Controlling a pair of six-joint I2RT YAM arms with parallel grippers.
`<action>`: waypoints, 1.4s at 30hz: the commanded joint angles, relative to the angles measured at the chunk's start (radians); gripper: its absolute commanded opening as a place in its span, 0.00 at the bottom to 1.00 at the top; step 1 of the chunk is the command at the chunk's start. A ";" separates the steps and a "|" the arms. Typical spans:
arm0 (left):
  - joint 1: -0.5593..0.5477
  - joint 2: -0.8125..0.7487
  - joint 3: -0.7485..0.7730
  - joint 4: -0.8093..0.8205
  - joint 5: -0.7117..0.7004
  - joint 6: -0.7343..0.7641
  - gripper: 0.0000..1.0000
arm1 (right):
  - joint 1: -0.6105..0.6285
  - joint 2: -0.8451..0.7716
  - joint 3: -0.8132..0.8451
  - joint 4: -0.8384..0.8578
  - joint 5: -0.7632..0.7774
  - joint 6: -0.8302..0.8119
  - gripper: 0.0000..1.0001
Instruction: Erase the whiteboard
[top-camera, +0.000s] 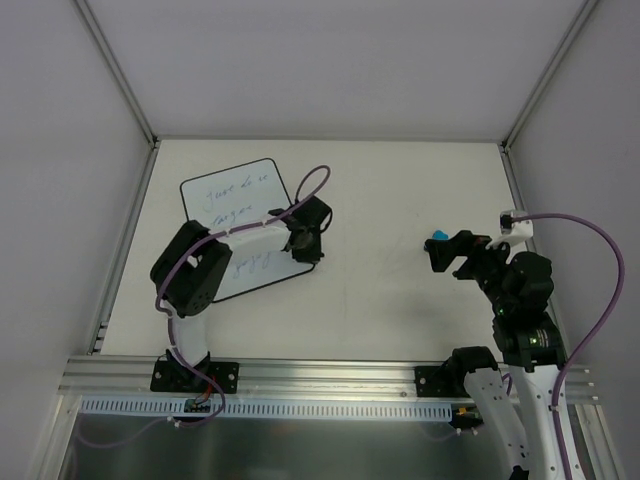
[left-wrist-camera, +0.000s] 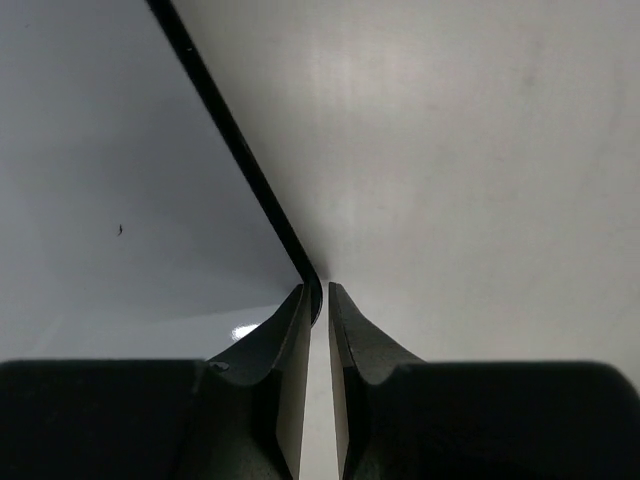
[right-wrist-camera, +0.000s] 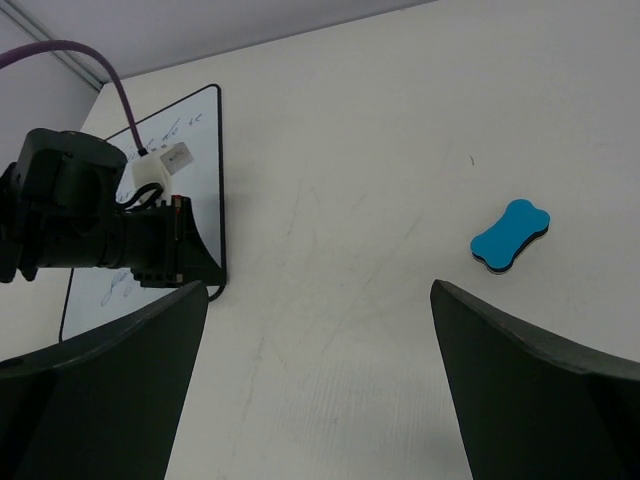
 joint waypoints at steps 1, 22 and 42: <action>-0.119 0.120 0.054 -0.036 0.119 -0.052 0.13 | 0.004 -0.027 0.002 0.011 -0.015 0.017 0.99; -0.348 0.037 0.249 -0.040 0.027 0.005 0.63 | 0.004 0.040 0.015 -0.038 0.119 0.025 0.99; 0.377 -0.420 -0.084 -0.048 0.027 0.134 0.99 | 0.000 0.682 0.155 -0.058 0.522 0.242 0.91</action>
